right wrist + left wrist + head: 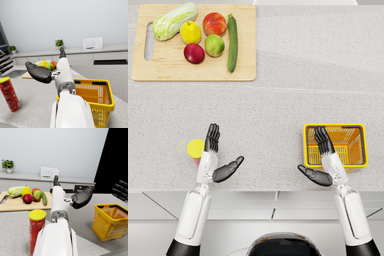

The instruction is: Pick up the red potato chip and place it into the yellow basket

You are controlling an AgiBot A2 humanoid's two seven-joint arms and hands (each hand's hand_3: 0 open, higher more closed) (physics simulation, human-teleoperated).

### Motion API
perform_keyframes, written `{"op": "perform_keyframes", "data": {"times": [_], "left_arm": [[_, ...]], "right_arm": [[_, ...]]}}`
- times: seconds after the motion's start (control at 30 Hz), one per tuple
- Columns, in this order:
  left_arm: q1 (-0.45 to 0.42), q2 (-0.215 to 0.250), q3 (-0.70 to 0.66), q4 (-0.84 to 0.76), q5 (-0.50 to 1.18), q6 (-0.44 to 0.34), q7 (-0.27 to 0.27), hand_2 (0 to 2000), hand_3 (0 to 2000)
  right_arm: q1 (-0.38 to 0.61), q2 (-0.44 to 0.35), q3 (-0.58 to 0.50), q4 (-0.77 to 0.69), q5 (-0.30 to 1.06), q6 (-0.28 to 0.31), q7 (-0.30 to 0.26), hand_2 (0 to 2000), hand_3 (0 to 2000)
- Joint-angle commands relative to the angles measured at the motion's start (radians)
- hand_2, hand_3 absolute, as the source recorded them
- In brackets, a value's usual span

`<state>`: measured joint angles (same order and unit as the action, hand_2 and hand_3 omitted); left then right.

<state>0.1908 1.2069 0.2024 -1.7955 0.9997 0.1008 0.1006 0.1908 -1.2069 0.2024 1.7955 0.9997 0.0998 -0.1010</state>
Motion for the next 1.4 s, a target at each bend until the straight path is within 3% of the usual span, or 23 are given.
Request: {"op": "perform_keyframes", "data": {"times": [0.03,0.4,0.5,0.63,0.93,1.2,1.4], "left_arm": [[0.0,0.0,0.0,0.0,0.0,0.0,0.0,0,0],[0.002,0.001,0.03,0.016,0.0,0.0,0.0,0,0],[0.03,0.023,-0.067,-0.045,0.0,-0.064,-0.064,0,0],[0.059,0.036,-0.17,-0.047,0.0,-0.091,-0.091,0,0],[0.022,0.051,-0.274,-0.016,0.4,-0.1,-0.1,0,0],[-0.037,0.063,-0.283,0.182,0.506,-0.101,-0.101,0,0],[-0.012,0.075,-0.227,0.404,0.513,-0.101,-0.101,0,0]], "right_arm": [[0.0,0.0,0.0,0.0,0.0,0.0,0.0,0,0],[0.002,-0.001,0.03,-0.016,0.0,0.0,0.0,0,0],[0.036,-0.025,-0.084,0.067,0.0,-0.063,0.064,0,0],[0.054,-0.031,-0.198,0.09,0.0,-0.09,0.091,0,0],[0.006,-0.048,-0.323,0.099,0.4,-0.099,0.1,0,0],[-0.023,-0.061,-0.312,0.088,0.506,-0.1,0.101,0,0],[-0.046,-0.071,-0.297,0.068,0.513,-0.1,0.101,0,0]]}}
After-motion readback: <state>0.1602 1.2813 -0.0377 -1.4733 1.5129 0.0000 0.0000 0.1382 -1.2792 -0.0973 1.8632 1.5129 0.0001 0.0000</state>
